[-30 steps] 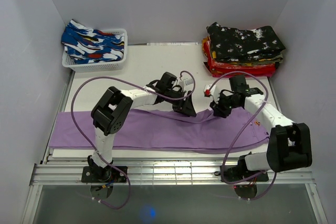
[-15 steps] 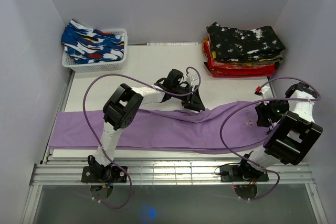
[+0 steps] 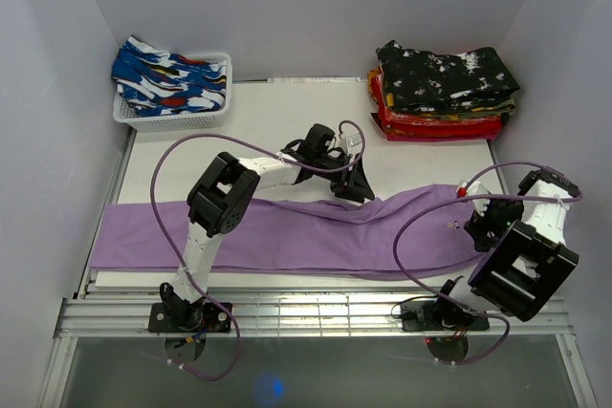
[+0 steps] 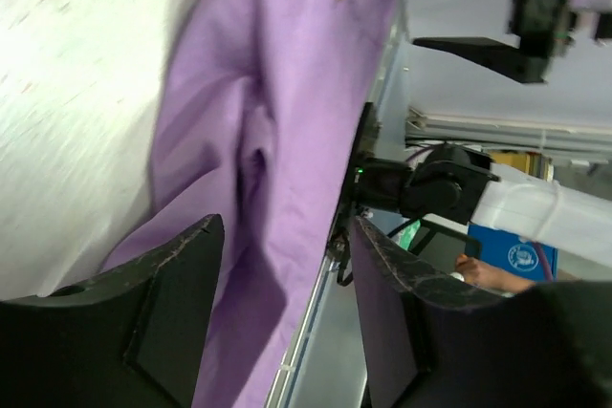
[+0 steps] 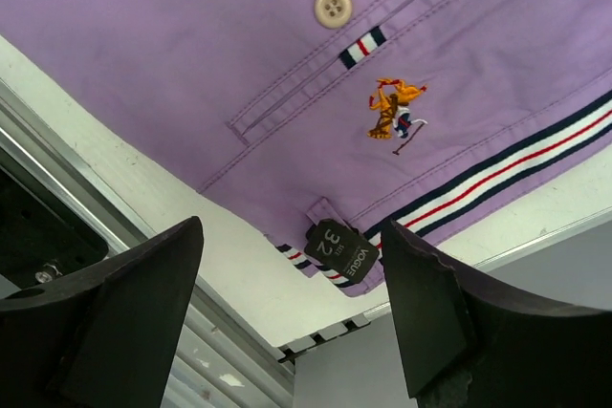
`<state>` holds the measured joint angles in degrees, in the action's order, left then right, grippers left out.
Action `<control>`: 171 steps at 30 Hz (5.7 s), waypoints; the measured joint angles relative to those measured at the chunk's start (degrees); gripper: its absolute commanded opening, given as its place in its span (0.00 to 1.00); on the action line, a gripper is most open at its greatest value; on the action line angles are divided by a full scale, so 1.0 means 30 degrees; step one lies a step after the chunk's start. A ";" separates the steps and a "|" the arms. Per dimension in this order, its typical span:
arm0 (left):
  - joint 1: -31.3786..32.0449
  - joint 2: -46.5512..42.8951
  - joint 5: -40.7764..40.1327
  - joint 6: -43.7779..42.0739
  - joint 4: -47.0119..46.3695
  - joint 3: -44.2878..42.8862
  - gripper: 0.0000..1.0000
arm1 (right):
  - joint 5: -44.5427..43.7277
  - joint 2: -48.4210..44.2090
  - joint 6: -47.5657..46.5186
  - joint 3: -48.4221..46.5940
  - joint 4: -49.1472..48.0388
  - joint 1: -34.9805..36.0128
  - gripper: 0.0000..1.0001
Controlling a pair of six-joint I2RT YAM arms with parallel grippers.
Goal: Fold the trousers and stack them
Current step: Fold the trousers
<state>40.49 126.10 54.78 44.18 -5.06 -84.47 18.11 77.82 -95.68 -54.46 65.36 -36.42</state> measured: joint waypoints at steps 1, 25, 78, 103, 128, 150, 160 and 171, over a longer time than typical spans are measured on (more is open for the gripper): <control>0.0000 -0.0029 -0.0379 -0.0401 0.0816 0.0000 0.67 | -0.0073 -0.0160 -0.0335 0.0168 -0.0058 -0.0015 0.83; 0.1115 0.0918 -0.0168 0.1421 -0.0262 -0.0707 0.62 | -0.1005 -0.1785 -0.3628 0.2987 -0.1588 -0.0364 0.89; -0.0678 0.1443 -0.2965 -0.2674 0.3271 -0.3832 0.00 | -0.0437 -0.3577 -0.5901 0.3198 -0.0393 -0.1836 0.08; -0.1377 0.3803 -0.4481 -0.5588 0.5115 -0.7577 0.00 | -0.2339 -0.3410 -0.5872 0.7359 -0.2346 -0.1974 0.08; -1.1395 -0.8684 -0.4954 -1.7573 1.6750 -0.0816 0.92 | -0.0539 0.2047 -0.0627 -0.3628 0.0029 -0.1231 0.92; -1.3908 -0.6120 -1.0994 -2.2338 2.1311 0.4444 0.82 | -0.1413 0.4189 0.9887 0.0627 -0.6608 0.6805 0.98; -1.2626 -0.0634 -1.0673 -2.0822 2.1332 -0.4408 0.89 | -0.2710 0.4546 1.2356 0.0372 -0.8298 0.6521 0.97; -2.0203 -0.3322 -0.9449 -2.0640 1.9562 -0.2681 0.98 | -0.2987 0.4262 1.3624 -0.0998 -0.8240 0.6302 0.90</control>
<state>-20.12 116.14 26.44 -17.74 53.63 -92.51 9.15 90.61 -54.81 -57.45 40.64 -17.52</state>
